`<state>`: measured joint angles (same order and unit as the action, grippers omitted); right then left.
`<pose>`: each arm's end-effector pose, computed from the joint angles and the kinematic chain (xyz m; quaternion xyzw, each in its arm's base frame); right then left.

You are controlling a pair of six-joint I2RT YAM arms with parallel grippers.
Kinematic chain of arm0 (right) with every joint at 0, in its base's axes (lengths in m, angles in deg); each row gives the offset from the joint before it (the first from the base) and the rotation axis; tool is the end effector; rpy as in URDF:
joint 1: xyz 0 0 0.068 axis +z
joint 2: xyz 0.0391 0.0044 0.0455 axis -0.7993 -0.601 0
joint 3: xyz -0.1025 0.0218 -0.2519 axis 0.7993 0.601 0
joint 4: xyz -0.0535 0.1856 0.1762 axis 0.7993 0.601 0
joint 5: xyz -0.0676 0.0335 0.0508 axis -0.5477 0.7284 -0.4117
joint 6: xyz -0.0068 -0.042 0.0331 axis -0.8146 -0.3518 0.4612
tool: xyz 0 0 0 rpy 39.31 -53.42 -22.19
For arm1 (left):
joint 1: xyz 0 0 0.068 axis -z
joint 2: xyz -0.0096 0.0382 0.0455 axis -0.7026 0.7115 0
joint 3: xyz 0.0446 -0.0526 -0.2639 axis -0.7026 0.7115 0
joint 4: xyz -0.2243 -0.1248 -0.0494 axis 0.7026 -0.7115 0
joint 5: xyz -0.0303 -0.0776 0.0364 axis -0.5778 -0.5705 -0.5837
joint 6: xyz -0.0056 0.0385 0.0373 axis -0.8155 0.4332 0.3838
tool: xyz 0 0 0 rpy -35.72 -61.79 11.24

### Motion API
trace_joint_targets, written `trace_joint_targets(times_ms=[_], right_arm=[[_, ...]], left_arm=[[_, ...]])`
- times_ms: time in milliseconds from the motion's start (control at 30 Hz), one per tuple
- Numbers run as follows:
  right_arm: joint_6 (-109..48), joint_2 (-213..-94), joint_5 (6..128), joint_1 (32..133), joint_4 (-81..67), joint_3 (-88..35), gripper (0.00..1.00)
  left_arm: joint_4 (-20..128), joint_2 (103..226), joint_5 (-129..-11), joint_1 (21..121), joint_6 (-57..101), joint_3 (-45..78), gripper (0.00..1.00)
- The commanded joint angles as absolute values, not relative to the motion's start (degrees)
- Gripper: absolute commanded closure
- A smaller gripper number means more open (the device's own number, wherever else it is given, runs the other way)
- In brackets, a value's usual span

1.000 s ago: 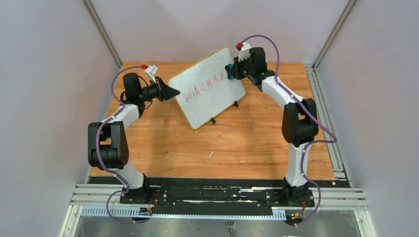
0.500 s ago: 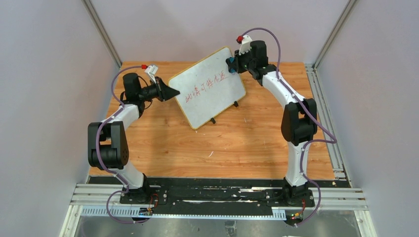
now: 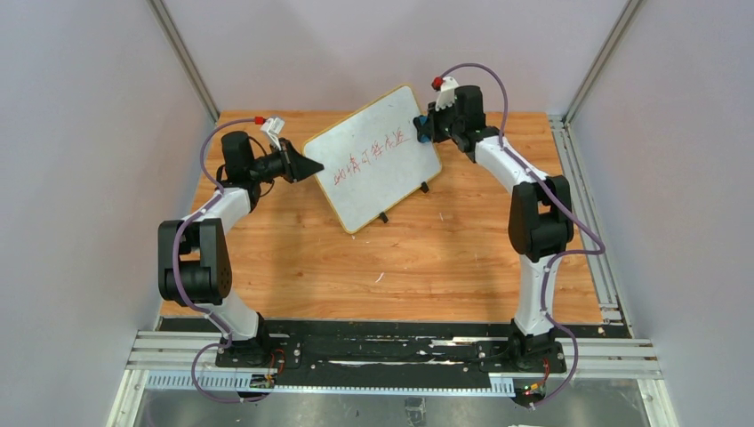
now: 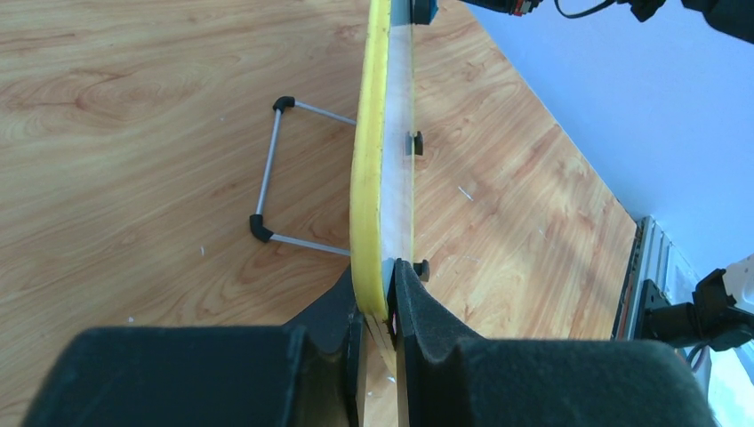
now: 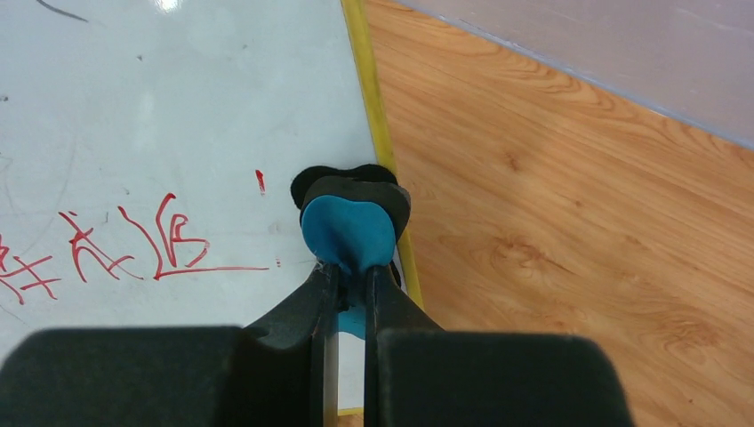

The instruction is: Erase the whiteboard

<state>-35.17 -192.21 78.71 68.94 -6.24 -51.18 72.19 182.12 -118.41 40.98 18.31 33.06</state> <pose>0.4801 0.1487 0.2819 -0.1917 0.7928 0.2221 0.5342 0.3561 -0.0070 0.2472 0.1619 0.7453 -0.4320 0.4813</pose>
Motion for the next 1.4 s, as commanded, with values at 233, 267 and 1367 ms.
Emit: trace_joint_targets(times_ms=[233,267,1367], right_arm=[[-31.5,-189.8,80.2,69.9,-11.7,-42.1,0.99],[-31.4,-189.4,80.0,70.0,-12.1,-41.3,0.99],[-31.7,-197.8,81.4,70.6,-3.1,-63.0,0.99]], left_arm=[[67.6,183.8,-116.3,40.9,25.3,33.5,1.00],[67.6,183.7,-116.3,40.9,25.3,33.5,1.00],[67.2,184.1,-117.3,40.9,25.2,33.2,1.00]])
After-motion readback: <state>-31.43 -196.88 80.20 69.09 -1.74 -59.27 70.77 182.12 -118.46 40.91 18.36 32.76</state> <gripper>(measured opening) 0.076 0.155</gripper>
